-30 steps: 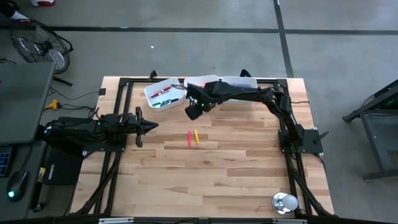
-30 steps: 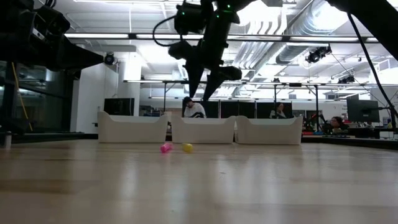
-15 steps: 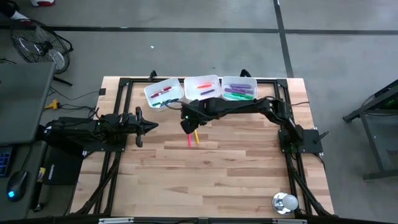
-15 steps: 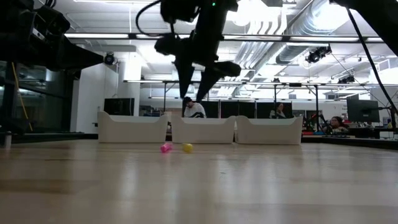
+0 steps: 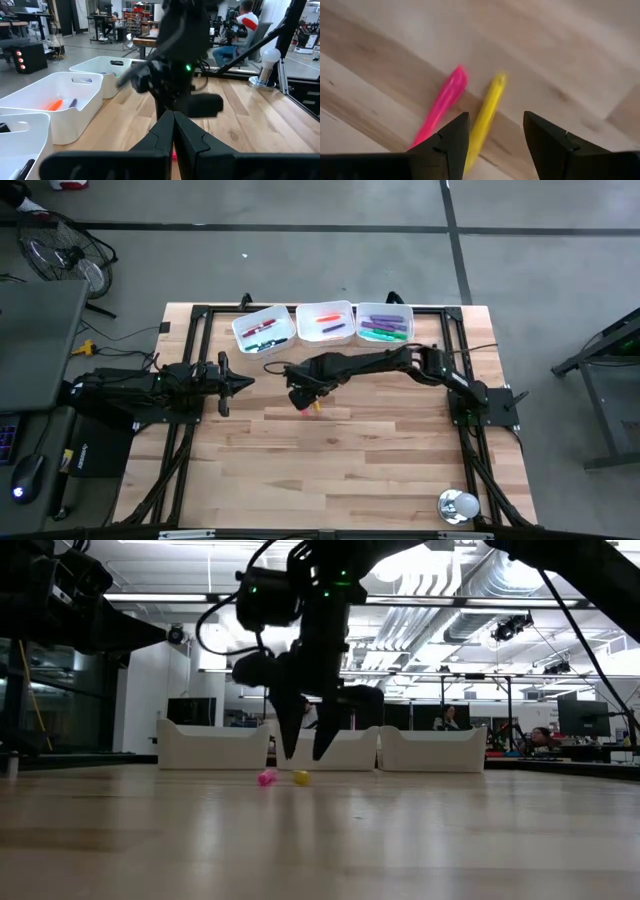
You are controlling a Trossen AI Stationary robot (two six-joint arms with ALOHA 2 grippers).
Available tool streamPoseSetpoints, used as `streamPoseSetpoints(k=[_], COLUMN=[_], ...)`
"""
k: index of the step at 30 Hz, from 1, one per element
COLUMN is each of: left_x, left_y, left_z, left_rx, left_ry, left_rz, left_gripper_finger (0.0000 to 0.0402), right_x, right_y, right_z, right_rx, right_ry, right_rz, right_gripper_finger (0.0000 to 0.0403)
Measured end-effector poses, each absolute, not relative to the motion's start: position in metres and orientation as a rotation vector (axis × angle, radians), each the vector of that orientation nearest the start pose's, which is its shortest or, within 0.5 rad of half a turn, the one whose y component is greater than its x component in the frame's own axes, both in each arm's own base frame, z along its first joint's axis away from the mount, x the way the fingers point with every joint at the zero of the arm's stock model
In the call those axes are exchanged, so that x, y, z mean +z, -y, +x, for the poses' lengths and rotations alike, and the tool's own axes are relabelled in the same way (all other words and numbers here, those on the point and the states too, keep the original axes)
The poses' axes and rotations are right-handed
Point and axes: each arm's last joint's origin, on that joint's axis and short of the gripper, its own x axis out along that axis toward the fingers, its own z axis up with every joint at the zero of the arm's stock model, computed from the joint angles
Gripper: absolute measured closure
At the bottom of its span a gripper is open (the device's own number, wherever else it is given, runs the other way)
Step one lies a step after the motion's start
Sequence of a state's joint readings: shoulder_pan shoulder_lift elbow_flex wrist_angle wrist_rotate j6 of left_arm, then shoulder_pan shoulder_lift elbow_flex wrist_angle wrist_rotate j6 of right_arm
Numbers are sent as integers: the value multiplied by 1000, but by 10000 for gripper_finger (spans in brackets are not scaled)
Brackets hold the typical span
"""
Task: Pick & Place Markers
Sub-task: Put the yellow pen into the middle white bin
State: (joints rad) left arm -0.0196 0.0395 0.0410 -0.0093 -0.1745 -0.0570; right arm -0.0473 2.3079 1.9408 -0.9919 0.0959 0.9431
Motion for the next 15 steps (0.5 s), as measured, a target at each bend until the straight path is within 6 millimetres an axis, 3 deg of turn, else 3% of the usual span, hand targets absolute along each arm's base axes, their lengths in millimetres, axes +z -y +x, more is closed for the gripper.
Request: streamPoseSetpoints(k=[15], left_x=[174], left_y=[-3], left_z=[97], left_rx=[155], left_ry=[-3], left_rz=[-56], left_gripper_finger=[394], right_x=[140], right_y=[6], right_z=[470], right_rx=[-796], right_ry=[-1274], right_rz=[723], right_gripper_finger=[228])
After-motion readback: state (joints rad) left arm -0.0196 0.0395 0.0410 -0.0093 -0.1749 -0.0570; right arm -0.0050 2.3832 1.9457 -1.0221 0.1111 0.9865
